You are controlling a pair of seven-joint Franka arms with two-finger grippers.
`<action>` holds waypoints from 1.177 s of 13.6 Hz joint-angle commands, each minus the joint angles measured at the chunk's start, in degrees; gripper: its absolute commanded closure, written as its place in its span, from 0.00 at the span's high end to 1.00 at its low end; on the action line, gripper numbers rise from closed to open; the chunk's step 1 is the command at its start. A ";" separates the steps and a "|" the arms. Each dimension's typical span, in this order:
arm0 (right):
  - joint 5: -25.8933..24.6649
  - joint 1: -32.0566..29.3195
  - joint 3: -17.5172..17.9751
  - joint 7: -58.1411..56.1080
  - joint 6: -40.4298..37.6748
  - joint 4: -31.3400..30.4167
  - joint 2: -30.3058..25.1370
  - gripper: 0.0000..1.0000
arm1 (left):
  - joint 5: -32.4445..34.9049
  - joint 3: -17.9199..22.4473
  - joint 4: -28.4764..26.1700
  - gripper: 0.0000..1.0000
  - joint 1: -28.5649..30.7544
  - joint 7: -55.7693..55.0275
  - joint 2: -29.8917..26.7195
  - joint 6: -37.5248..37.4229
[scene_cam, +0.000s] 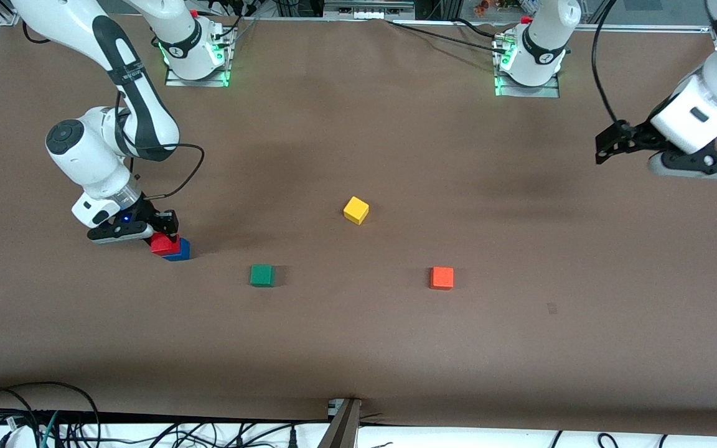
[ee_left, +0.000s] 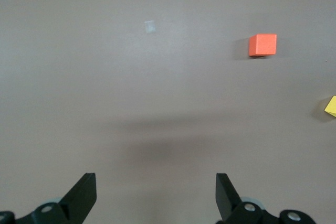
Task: Pass red block to right arm, stack on blue
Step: 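Lower the red cube onto the blue cube and open the right gripper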
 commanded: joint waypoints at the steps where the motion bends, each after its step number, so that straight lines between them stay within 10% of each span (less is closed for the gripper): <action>1: -0.47 0.03 -0.03 0.57 0.69 0.49 0.80 0.00 | 3.41 -0.80 -1.43 1.00 -0.53 -0.18 -1.23 1.50; 6: -0.47 0.29 -0.03 0.74 0.96 0.49 1.15 0.14 | 3.26 -0.44 0.16 1.00 -1.59 -0.18 0.08 0.62; 12: -0.47 0.29 -0.03 0.74 1.40 0.58 1.24 0.99 | 3.70 -0.53 2.36 1.00 -1.41 -0.18 2.72 0.62; 16: -0.55 0.29 -0.03 1.53 1.14 0.75 0.54 0.99 | 3.79 -0.71 2.53 1.00 -1.32 -0.19 2.54 -1.31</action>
